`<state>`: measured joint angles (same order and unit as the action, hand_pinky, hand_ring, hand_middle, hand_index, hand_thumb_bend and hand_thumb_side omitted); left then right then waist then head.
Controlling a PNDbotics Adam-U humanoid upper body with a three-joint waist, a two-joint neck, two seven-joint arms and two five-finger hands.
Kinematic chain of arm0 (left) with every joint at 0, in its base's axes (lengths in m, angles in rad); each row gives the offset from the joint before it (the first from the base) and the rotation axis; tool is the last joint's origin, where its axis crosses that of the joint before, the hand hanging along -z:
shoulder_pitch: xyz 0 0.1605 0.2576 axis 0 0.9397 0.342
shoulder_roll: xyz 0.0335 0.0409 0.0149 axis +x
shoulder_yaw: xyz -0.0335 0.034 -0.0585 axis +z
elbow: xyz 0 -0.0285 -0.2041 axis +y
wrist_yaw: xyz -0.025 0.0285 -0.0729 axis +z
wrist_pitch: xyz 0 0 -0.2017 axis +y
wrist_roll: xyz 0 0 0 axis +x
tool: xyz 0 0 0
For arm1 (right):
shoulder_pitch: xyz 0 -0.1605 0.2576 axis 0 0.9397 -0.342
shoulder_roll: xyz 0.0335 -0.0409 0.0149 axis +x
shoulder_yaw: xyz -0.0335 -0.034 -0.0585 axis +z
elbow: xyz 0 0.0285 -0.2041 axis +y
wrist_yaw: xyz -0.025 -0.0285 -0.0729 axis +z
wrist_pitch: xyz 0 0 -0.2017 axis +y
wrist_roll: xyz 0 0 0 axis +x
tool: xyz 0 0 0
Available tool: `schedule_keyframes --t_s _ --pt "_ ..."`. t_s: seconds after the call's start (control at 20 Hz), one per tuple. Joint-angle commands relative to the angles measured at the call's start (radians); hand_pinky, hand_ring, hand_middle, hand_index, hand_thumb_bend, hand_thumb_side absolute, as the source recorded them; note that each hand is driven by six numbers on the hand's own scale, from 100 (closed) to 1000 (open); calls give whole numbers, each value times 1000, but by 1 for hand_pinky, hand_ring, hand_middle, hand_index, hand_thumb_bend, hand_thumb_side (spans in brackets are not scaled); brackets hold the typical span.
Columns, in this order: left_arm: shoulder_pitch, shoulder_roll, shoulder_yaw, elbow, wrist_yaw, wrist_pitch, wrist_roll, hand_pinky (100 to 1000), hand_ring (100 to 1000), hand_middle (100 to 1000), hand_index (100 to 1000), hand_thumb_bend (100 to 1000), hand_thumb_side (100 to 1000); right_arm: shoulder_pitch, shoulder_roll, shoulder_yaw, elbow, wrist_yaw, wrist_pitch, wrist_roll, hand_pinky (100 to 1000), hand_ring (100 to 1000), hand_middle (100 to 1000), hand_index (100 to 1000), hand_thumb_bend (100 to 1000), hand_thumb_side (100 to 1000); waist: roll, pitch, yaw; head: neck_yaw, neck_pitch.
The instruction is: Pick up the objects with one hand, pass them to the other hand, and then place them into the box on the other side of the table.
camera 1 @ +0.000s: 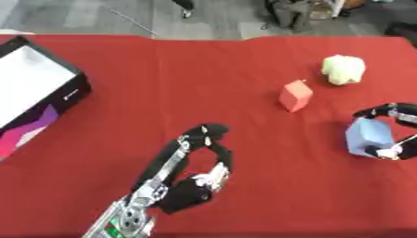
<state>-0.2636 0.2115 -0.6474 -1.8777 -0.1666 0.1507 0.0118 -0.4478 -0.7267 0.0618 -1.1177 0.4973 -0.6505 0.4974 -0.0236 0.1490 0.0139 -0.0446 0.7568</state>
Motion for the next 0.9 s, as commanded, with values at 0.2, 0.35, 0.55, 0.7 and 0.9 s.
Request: schedule_keyframes --t_s 0.2,0.35,0.55,0.7,0.9 --pt "-8 1 3 -10 -1 -7 4 1000 876 843 584 100 623 -1 -27 -12 -74 -36 -16 -120 958 746 519 827 221 257 -2 -10 -3 7 -5" --pt "-4 -1 4 -3 0 -6 11 1000 875 842 583 100 629 5 -3 -23 -151 -79 -27 -223 908 649 419 731 177 185 -1 -11 -7 10 -3" --pt "-1 -3 5 9 4 -6 26 1000 871 837 579 100 638 29 32 -18 -284 -108 -10 -359 878 622 397 709 156 142 -1 -12 -10 11 0" --pt "1 -2 7 20 12 1 49 1000 872 838 579 100 642 48 79 1 -426 -119 -4 -434 864 614 391 705 154 127 1 -13 -13 12 2" --pt "2 5 9 30 29 6 68 1000 871 836 579 100 670 60 124 40 -580 -139 6 -468 850 612 391 704 150 112 2 -14 -13 13 3"
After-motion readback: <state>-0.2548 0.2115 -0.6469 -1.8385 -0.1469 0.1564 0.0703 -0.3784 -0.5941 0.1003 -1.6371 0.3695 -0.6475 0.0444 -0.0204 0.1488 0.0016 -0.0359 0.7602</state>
